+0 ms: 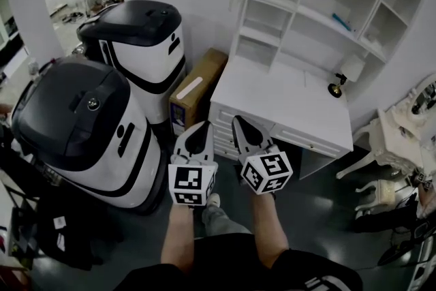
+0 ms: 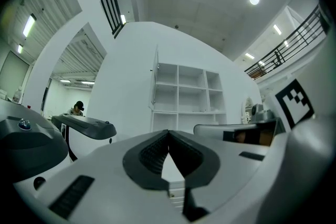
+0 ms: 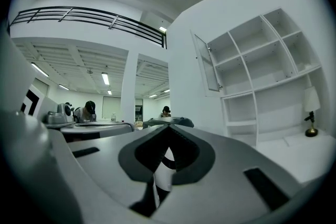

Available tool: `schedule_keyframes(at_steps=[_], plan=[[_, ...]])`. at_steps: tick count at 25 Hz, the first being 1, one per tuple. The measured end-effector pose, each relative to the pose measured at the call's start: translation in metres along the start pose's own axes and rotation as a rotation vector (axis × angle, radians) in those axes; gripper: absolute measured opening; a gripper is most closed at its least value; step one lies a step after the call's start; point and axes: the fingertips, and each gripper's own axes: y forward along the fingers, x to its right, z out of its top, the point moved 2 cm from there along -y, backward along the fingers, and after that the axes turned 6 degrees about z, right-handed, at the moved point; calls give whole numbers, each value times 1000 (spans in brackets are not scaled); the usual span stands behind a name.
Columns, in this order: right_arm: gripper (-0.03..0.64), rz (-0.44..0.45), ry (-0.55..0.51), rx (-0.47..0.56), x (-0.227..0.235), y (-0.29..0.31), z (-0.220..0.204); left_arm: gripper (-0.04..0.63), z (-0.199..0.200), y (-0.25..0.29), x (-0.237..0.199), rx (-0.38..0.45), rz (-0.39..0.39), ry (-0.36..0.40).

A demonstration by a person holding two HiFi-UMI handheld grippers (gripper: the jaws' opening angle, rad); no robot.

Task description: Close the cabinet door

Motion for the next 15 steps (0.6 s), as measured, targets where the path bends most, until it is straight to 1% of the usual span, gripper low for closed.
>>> schedule_keyframes(at_steps=[7,15], plan=[[17,-32,12,13,46,28,1,12,-3,54,-6,-1,-5,8],[18,-77,0,35,101,54,14,12,4,116,1,9,-46,9]])
